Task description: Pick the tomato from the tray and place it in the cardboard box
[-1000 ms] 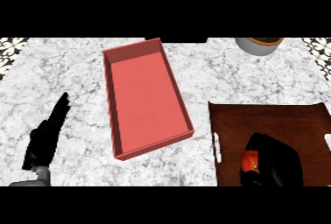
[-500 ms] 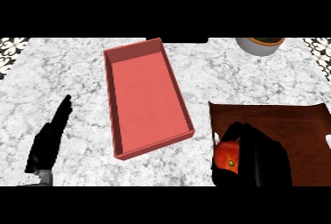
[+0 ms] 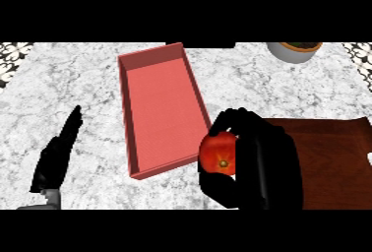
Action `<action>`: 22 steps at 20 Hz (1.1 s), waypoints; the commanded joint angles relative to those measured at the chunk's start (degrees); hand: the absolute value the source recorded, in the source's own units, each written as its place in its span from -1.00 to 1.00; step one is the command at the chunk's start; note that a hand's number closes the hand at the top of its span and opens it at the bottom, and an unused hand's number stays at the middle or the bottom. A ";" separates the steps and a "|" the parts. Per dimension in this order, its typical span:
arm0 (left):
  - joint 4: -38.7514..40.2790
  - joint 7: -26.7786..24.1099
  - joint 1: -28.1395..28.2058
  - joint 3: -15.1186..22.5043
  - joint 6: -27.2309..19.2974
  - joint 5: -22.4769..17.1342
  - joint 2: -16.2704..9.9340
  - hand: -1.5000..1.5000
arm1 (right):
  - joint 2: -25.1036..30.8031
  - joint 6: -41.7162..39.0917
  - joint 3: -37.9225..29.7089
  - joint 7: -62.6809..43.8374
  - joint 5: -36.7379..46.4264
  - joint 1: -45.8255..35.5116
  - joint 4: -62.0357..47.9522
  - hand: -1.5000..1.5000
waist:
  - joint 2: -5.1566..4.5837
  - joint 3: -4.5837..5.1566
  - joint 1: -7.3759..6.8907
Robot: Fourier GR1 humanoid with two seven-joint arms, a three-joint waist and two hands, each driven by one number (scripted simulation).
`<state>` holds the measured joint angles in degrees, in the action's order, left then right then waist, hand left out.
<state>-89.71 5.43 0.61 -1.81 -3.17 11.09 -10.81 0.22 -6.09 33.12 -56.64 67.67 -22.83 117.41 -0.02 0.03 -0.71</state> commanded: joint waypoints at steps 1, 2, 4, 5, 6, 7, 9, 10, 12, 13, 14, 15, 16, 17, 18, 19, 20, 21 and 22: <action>1.14 -0.46 -0.83 0.36 -0.36 0.91 0.69 0.00 | -0.21 0.93 -2.97 -6.39 -6.55 -14.05 -5.98 1.00 | -0.04 0.01 -0.13; 0.81 -1.36 0.11 -0.51 0.10 0.63 -0.31 0.00 | -0.21 3.14 -2.80 -8.17 -7.04 -17.32 -10.46 1.00 | -0.06 0.02 -0.44; -2.34 3.55 -2.56 -2.47 3.08 -2.34 -2.54 0.00 | -0.21 1.59 -7.52 -6.88 -10.07 -21.91 -13.63 1.00 | -0.04 0.00 -0.49; -0.66 0.75 -0.01 -1.09 2.53 -1.48 -1.00 0.00 | -0.21 3.28 -7.72 -7.09 -10.31 -23.38 -17.77 1.00 | -0.07 0.02 -0.48; -1.83 0.07 2.25 -1.06 2.25 -1.08 -0.91 0.00 | -0.21 3.80 -4.91 -10.65 -10.62 -23.05 -16.56 1.00 | 0.04 0.01 -0.36; -3.56 2.74 0.69 0.46 0.51 0.42 0.66 0.00 | -0.21 4.50 -8.56 -5.64 -12.34 -25.82 -22.24 1.00 | -0.05 -0.01 -0.48; -1.36 1.01 -0.11 0.21 1.49 0.02 0.10 0.00 | -0.21 7.99 -9.93 -6.95 -13.71 -31.44 -31.25 1.00 | -0.31 0.04 -1.47; -1.18 -0.63 1.64 1.41 -0.72 1.57 2.20 0.00 | -0.21 7.83 -11.54 -4.07 -15.24 -32.50 -33.32 1.00 | -0.25 0.03 -1.07; 1.47 -0.66 -2.29 -2.92 4.15 -2.19 -2.87 0.00 | -0.21 13.24 -9.19 -4.33 -16.49 -32.48 -38.38 1.00 | -0.37 0.04 -1.13; 2.18 0.72 -3.61 -1.10 1.56 -0.23 -0.14 0.00 | -0.21 11.49 -11.05 -4.06 -18.59 -38.28 -41.74 1.00 | -0.33 0.04 -0.99; -2.66 3.63 -1.37 1.08 0.00 1.38 1.46 0.00 | -0.21 13.27 -11.05 -1.47 -19.55 -36.15 -45.28 1.00 | -0.33 0.00 -1.43; 2.11 2.28 -5.53 -1.25 1.11 0.19 -0.20 0.00 | -0.21 13.99 -12.53 -0.98 -21.55 -38.64 -48.46 1.00 | -0.56 0.04 -1.35; -0.89 1.41 -0.89 0.00 0.82 0.58 0.74 0.00 | -0.21 16.54 -9.24 -1.70 -21.75 -37.62 -51.10 1.00 | -0.40 0.02 -1.76; -0.47 -0.89 1.49 0.84 0.59 1.47 1.19 0.00 | -0.21 15.55 -12.53 1.06 -23.37 -39.03 -52.60 1.00 | -0.34 0.02 -1.37; -0.31 -1.47 0.53 0.64 1.40 0.87 0.76 0.00 | -0.21 19.71 -10.77 0.67 -24.73 -40.73 -56.58 1.00 | -0.49 0.03 -2.01; 1.74 -0.57 -2.33 0.35 0.98 0.99 1.08 0.00 | -0.21 21.38 -8.62 -0.42 -25.89 -41.10 -59.49 1.00 | -0.62 0.05 -2.10; -1.12 1.80 -2.31 -1.06 2.77 -0.79 -0.61 0.00 | -0.21 23.26 -7.38 1.22 -25.09 -39.94 -61.66 1.00 | -0.48 0.02 -1.90; -0.41 -1.30 -0.60 -1.37 3.92 -1.71 -1.06 0.00 | -0.21 22.50 -9.89 3.03 -27.76 -43.73 -65.51 1.00 | -0.63 0.04 -2.50; -1.12 0.32 -0.31 0.30 0.90 0.52 1.44 0.00 | -0.21 22.74 -9.05 2.97 -29.01 -44.47 -68.48 1.00 | -0.73 0.04 -2.92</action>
<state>-90.05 5.61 -0.44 -2.08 -1.41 11.10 -10.47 0.09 12.21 23.55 -54.90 42.91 -63.28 59.50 -0.55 0.06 -2.78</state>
